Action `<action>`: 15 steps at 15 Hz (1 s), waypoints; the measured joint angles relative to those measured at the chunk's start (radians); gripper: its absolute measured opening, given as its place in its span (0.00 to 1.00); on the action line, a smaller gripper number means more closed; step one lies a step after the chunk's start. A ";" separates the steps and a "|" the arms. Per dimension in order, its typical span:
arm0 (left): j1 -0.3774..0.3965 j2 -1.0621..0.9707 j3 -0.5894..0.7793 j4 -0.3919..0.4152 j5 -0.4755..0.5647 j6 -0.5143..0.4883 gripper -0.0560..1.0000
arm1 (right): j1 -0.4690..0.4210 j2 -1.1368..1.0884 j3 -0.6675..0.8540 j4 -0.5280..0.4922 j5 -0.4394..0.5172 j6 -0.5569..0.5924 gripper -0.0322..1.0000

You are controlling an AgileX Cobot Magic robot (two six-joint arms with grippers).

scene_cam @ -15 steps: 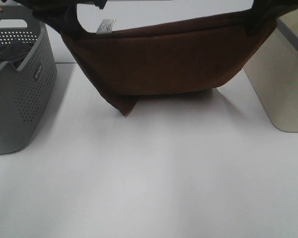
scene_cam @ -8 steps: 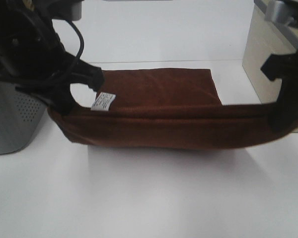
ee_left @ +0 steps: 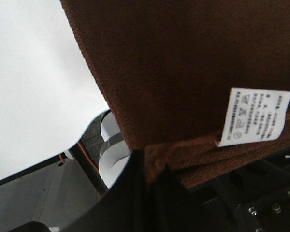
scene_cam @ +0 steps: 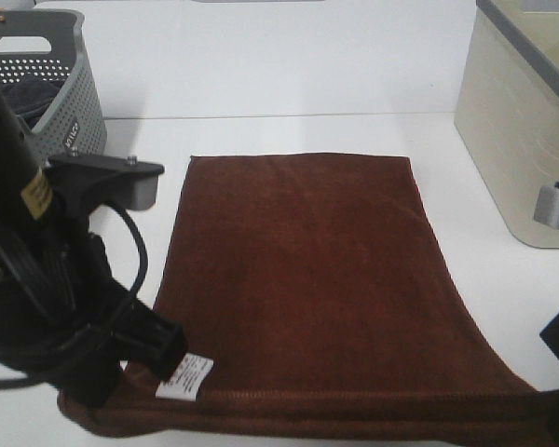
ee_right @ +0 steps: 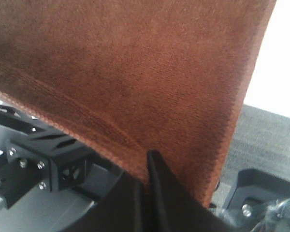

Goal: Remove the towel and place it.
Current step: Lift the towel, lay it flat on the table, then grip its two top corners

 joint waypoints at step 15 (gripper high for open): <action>-0.025 -0.005 0.056 0.039 0.101 -0.055 0.84 | -0.011 -0.006 0.035 -0.139 -0.053 0.017 0.70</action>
